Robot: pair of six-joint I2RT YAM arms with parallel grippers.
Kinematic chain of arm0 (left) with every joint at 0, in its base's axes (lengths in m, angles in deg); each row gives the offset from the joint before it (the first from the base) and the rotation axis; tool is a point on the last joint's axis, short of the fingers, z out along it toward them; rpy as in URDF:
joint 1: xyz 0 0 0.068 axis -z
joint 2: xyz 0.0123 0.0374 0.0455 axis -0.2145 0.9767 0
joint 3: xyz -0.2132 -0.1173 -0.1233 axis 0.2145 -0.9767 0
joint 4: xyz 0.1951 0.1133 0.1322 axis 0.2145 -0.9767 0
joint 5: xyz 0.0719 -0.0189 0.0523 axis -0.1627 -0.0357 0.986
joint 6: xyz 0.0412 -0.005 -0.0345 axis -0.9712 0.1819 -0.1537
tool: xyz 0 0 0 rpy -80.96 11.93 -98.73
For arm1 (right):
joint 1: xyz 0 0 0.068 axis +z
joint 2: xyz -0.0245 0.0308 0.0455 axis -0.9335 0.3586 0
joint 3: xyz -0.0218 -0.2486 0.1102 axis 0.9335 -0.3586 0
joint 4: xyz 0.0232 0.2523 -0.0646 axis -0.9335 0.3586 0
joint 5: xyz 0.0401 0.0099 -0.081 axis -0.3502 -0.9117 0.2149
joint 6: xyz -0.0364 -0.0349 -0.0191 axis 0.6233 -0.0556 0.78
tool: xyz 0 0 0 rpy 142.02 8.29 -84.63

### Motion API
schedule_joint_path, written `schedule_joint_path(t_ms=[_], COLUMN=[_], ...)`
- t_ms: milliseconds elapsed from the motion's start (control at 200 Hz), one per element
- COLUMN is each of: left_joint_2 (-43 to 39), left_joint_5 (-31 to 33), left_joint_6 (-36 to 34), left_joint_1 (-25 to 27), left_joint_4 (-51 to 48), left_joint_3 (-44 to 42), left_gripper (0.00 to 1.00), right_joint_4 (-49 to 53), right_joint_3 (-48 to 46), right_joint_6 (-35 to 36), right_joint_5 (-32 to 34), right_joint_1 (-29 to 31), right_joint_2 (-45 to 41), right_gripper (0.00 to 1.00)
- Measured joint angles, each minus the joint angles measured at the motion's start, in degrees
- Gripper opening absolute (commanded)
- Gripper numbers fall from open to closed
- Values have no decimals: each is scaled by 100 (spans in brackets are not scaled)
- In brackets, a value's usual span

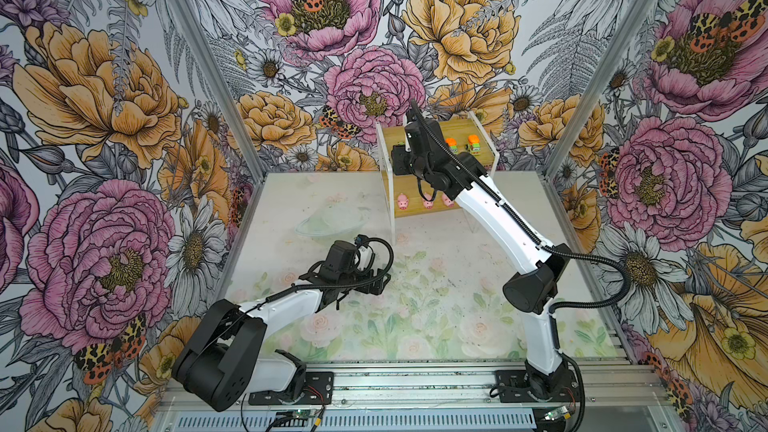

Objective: Place and organize the plastic toys onto the shelf

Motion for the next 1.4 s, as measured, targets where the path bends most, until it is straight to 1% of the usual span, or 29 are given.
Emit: schedule_joint_path(t_ms=[130, 270, 390, 465, 570, 666, 776, 856, 916, 1041, 1141, 1256, 1326, 1396], left_joint_2=[0, 0, 0, 0, -50, -315, -881, -1268, -1495, -1784, -1884, -1893, -1891, -1888], left_joint_5=[0, 0, 0, 0, 2, 68, 367, 643, 833, 1172, 1401, 1665, 1770, 1873], left_joint_6=[2, 2, 2, 2, 4, 0, -13, -37, -87, -166, -256, -398, -476, -584], left_joint_1=[0, 2, 2, 2, 2, 2, 2, -35, -129, -448, -787, -1215, -1458, -1698], left_joint_4=[0, 0, 0, 0, -4, -4, 15, 111, 219, 387, 570, 914, 1207, 1606], left_joint_3=[0, 0, 0, 0, 0, 0, 0, 0, 0, 0, -2, -81, -240, -507], left_gripper=[99, 99, 99, 99, 99, 99, 99, 99, 99, 99, 99, 99, 99, 99], right_joint_4=[2, 55, 68, 33, -50, -129, -361, -809, -1255, -2273, -3274, -4868, -5641, -6297], right_joint_3=[-439, -1143, -1751, -2199, -3032, -3926, -5191, -6323, -7211, -8926, -9982, -11097, -11484, -11674], right_joint_6=[37, 131, 155, 177, 317, 612, 984, 1246, 1419, 1696, 1803, 1888, 1908, 1952], right_joint_5=[2, 63, 20, -4, 214, 671, 997, 988, 881, 629, 494, 321, 293, 295], right_joint_1=[33, 87, 98, 114, 76, -173, -850, -1427, -1735, -2221, -2505, -2728, -2809, -2861], right_joint_2=[-310, -992, -1849, -2524, -3633, -4634, -5530, -6039, -6332, -6568, -6575, -6470, -6159, -5722], right_gripper=[57, 59, 61, 62, 66, 67, 68, 68, 68, 69, 70, 71, 71, 71])
